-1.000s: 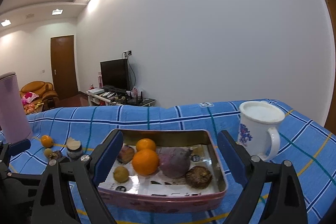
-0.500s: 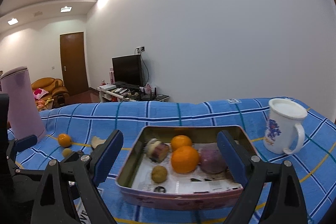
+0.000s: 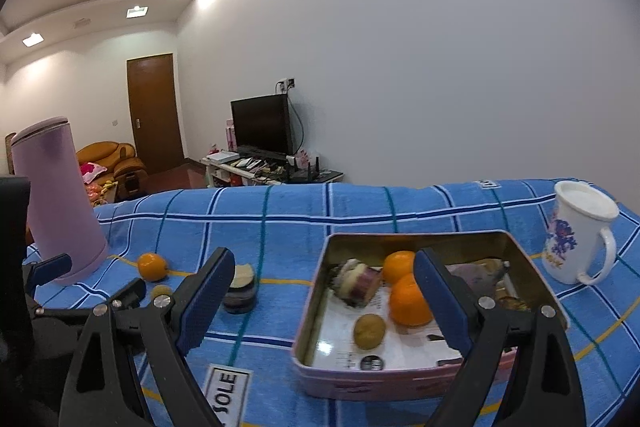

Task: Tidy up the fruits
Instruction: 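Move both open grippers toward the remaining produce beside the kettle, then grasp the dark brown round fruit with the right gripper while the left grasps the small tan fruit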

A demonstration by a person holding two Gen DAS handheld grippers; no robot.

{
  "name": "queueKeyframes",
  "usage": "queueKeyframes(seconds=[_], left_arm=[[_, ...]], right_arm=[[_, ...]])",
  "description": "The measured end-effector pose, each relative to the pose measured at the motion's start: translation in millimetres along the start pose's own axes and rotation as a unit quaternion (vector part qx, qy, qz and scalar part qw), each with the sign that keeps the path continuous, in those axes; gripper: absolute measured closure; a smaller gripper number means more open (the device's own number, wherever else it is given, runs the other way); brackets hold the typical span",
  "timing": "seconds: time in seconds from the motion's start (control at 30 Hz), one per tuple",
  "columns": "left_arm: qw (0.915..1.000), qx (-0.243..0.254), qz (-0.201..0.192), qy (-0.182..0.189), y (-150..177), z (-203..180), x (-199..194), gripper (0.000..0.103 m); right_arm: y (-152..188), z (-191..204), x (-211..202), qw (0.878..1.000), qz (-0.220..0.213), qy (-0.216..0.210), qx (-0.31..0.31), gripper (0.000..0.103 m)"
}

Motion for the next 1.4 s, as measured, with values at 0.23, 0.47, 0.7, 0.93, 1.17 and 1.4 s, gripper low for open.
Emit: queueKeyframes(seconds=[0.23,0.47,0.7,0.93,1.17,1.4], left_arm=[[0.9987,-0.024,0.005,-0.046,-11,41,17,0.0],[0.9958,-0.056,0.03,-0.067,-13,72,35,0.0],[0.9931,-0.056,0.043,-0.093,-15,89,45,0.0],[0.9922,-0.066,0.054,-0.091,-15,95,48,0.003],[0.9943,-0.052,0.056,-0.075,-14,87,47,0.003],[0.9957,-0.051,0.054,-0.055,-15,87,46,0.005]], right_arm=[[-3,25,13,0.999,0.021,-0.039,-0.016,0.011],[0,62,40,0.991,0.08,-0.105,-0.019,0.011],[8,110,74,0.972,0.163,-0.165,-0.045,0.034],[15,129,100,0.96,0.209,-0.178,-0.046,0.037],[14,144,109,0.955,0.229,-0.172,-0.078,0.054],[17,132,88,0.956,0.21,-0.19,-0.07,0.056]])
Point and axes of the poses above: each gripper's, at about its wrist camera, not at the fingertips, and x roughly the way its jaws point, z to its left, y to its underside, the point moved 4 cm from there along x, roughly the way its jaws point, and after that the axes turned 15 degrees about -x, right-handed, at the moved point
